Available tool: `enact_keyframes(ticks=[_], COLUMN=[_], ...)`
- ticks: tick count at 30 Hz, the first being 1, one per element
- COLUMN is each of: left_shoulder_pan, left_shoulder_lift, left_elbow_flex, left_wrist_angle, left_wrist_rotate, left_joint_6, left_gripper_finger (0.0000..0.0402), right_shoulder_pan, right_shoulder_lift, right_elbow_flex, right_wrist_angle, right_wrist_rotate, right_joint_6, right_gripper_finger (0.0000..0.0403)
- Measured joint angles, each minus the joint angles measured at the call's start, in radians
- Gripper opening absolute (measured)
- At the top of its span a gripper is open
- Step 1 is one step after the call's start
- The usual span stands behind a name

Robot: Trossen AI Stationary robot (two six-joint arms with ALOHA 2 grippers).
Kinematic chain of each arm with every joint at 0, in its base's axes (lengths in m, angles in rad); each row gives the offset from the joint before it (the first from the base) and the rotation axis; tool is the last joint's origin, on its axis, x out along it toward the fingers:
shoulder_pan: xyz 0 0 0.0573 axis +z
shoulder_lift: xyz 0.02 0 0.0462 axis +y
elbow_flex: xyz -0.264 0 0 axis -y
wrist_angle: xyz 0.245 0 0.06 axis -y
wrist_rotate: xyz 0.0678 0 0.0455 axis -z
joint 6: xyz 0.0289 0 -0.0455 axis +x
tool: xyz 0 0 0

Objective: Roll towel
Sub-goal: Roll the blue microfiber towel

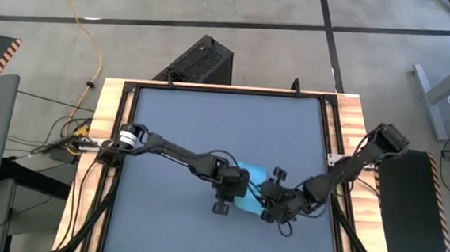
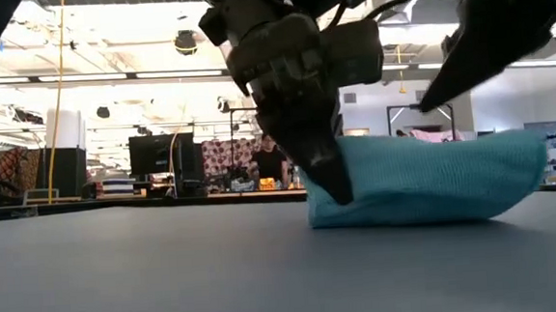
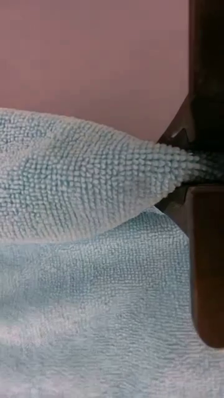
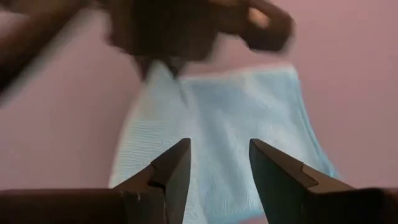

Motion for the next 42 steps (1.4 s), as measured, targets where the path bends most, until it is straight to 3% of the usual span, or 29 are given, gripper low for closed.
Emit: enact_keyframes(ticks=[6,16,24,28,37,42], left_shoulder_pan=[0.023,0.025,0.023,0.020,0.020,0.022], left_shoulder_lift=[0.000,0.000,0.000,0.000,0.000,0.000], left_elbow_flex=[0.003,0.003,0.002,0.002,0.002,0.002], left_wrist_angle=[0.004,0.072,0.094,0.095,0.095,0.095], left_wrist_rotate=[0.125,0.111,0.045,0.047,0.048,0.048], left_joint_6=[0.014,0.032,0.050,0.052,0.054,0.059], left_gripper_finger=[0.0001,0.0007,0.0010,0.0010,0.0011,0.0011], right_shoulder_pan=[0.104,0.062,-0.023,-0.027,0.017,0.076], right_shoulder_lift=[-0.016,-0.132,-0.263,-0.313,-0.515,-0.583], right_elbow_flex=[0.002,0.002,0.003,0.003,0.003,0.003], right_wrist_angle=[0.102,-0.064,-0.308,-0.340,-0.278,-0.007], right_wrist_rotate=[0.027,0.266,0.264,0.289,0.474,0.497], right_joint_6=[-0.204,0.074,0.085,0.084,0.039,-0.190], right_gripper_finger=[0.0191,0.0191,0.0191,0.0191,0.0191,0.0191])
